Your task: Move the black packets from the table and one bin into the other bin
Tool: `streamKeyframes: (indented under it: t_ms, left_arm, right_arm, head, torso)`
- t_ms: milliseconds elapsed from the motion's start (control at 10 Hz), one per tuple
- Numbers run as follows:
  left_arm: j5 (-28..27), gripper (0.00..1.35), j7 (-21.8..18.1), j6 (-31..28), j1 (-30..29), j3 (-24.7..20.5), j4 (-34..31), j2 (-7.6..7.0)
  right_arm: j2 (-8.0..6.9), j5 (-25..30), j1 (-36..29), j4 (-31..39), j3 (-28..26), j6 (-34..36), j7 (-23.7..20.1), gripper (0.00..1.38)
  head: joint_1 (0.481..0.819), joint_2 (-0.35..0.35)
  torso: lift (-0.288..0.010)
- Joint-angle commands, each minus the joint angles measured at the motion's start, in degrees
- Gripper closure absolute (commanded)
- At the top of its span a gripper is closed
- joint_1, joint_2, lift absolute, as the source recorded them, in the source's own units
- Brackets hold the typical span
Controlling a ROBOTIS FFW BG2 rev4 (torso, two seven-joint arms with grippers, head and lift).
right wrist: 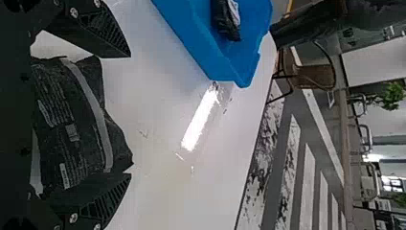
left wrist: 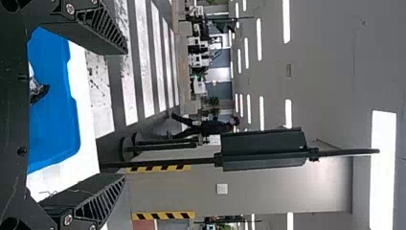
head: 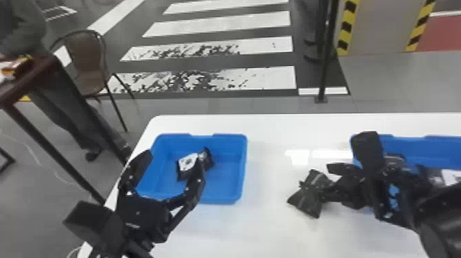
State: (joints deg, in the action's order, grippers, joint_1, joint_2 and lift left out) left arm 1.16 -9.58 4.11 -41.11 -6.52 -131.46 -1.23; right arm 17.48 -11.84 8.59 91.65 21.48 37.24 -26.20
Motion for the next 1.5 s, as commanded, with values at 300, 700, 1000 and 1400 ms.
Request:
streamKeyframes:
  t_ms: [300,700,1000,1400]
  left_arm:
    - [0.10,0.12,0.00,0.11,0.47,0.12,0.47,-0.09]
    - [0.67,0.12,0.00,-0.03,0.75,0.00,1.03,0.00]
    - [0.56,0.12,0.00,-0.17,1.03,0.00,1.59,0.00]
    - [0.56,0.12,0.00,-0.17,1.03,-0.22,1.73,-0.09]
  right_arm:
    - [0.27,0.87,4.35,-1.72,3.89,7.62,-1.84,0.14]
    - [0.27,3.84,6.74,-4.95,6.29,9.02,-2.54,0.14]
    - [0.27,5.44,9.83,-8.19,10.63,11.41,-3.69,0.59]
    - [0.44,2.47,9.41,-8.33,10.40,9.73,-3.25,1.07]
  head:
    - [0.695,0.209]
    - [0.695,0.215]
    - [0.695,0.210]
    - [0.695,0.221]
  torso:
    - [-0.110]
    - [-0.110]
    - [-0.110]
    - [-0.110]
